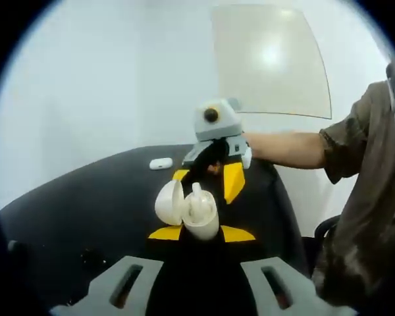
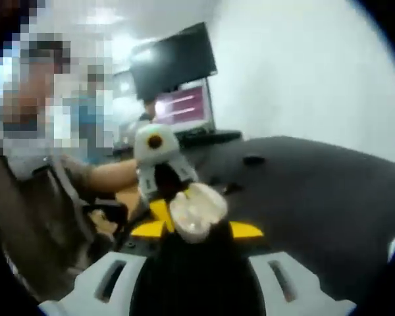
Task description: Pick up three earphones and place each one into its charging case using tactile feedback, ensure that each earphone is properly inserted and securely positioned inside the case.
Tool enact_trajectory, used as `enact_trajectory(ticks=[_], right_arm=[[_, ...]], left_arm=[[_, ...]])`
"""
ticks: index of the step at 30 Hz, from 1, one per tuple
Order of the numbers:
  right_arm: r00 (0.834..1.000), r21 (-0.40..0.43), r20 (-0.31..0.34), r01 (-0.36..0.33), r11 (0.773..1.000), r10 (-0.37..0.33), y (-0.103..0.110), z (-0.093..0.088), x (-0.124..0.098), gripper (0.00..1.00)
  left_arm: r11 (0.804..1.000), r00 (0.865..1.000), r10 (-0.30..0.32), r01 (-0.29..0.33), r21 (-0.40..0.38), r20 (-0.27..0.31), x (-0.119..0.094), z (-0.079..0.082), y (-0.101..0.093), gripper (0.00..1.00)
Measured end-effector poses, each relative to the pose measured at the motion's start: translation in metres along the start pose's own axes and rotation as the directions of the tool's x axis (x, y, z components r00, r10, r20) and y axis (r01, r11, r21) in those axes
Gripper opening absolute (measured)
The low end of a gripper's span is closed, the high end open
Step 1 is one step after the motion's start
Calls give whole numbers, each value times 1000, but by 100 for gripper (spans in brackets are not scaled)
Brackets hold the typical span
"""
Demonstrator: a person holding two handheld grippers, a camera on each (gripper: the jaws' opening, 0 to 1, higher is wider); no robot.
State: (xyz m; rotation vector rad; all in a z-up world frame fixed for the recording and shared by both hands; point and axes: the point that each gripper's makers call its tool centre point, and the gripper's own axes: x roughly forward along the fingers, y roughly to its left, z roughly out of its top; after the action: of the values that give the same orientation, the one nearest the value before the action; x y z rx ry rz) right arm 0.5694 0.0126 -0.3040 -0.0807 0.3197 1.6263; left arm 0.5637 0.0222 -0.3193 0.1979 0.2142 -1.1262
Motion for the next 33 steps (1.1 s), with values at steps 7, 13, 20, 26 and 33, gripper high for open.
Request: enact_trajectory(ticks=[7,13,20,26,33], right_arm=[[998,-75,-60,-21,997,16,5,-7,17,28],[997,-92,-69,-31,995,24,8,-6,17,26],[997,-82,-71,-39,996,33,11,-5,14,23],[999,-57,-40,-27,998,25,10,-6,10,22],[999,-55,-26,-20,998,19,11,-7,10,22]], left_arm=[[1000,1000,-2,2,-3,-2,1,0,0,17],[1000,1000,-2,2,-8,-6,1,0,0,17],[1000,1000,9,-9,16,-2,0,1,-1,18],[999,999,34,-34,28,9,-2,3,2,21],[997,998,64,-65,52,16,-8,5,-4,22]])
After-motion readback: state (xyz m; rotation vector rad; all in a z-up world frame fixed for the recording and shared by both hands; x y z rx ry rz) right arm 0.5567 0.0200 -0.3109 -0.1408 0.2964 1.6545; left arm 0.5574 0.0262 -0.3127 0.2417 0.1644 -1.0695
